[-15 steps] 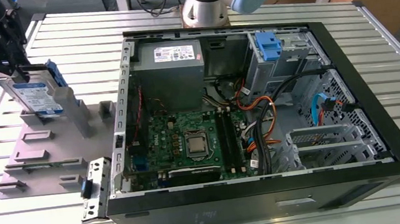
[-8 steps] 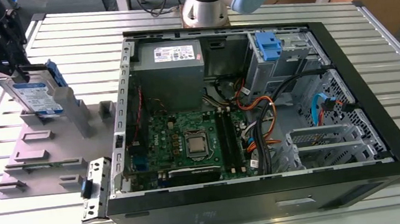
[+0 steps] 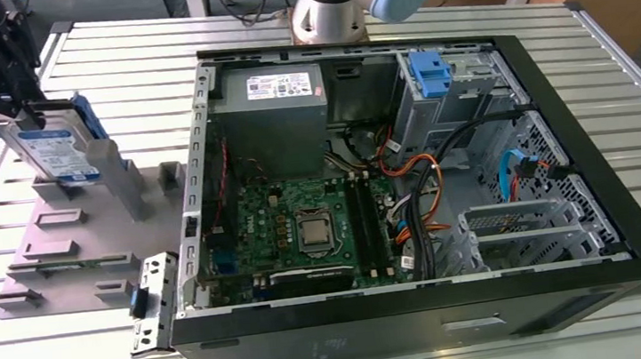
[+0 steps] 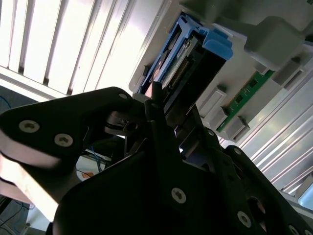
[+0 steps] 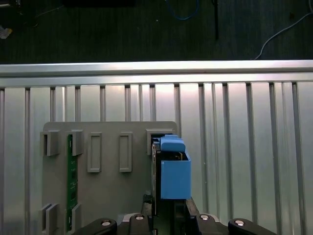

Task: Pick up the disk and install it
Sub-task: 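Pick up the disk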

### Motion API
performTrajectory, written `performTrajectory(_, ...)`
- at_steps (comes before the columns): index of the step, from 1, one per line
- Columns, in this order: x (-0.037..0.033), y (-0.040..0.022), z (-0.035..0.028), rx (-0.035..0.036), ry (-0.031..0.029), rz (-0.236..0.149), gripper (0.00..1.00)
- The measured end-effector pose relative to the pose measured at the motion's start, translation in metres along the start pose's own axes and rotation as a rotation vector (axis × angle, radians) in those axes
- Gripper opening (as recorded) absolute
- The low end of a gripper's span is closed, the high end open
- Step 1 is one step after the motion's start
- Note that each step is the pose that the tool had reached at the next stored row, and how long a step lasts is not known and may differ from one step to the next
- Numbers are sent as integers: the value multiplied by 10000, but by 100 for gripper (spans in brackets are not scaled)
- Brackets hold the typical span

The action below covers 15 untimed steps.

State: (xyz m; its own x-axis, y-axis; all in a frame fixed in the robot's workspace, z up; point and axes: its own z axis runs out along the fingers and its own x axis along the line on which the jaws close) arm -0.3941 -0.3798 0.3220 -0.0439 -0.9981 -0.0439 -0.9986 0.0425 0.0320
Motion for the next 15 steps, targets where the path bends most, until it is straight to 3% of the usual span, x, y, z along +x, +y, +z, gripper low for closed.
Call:
performTrajectory(8, -9, 7, -208, 0, 0, 0, 35)
performTrajectory(9, -13, 9, -284, -1, 0, 0, 35)
performTrajectory(10, -18, 13, -412, -1, 0, 0, 35)
performTrajectory(15, -25, 18, -559, 0, 0, 0, 35)
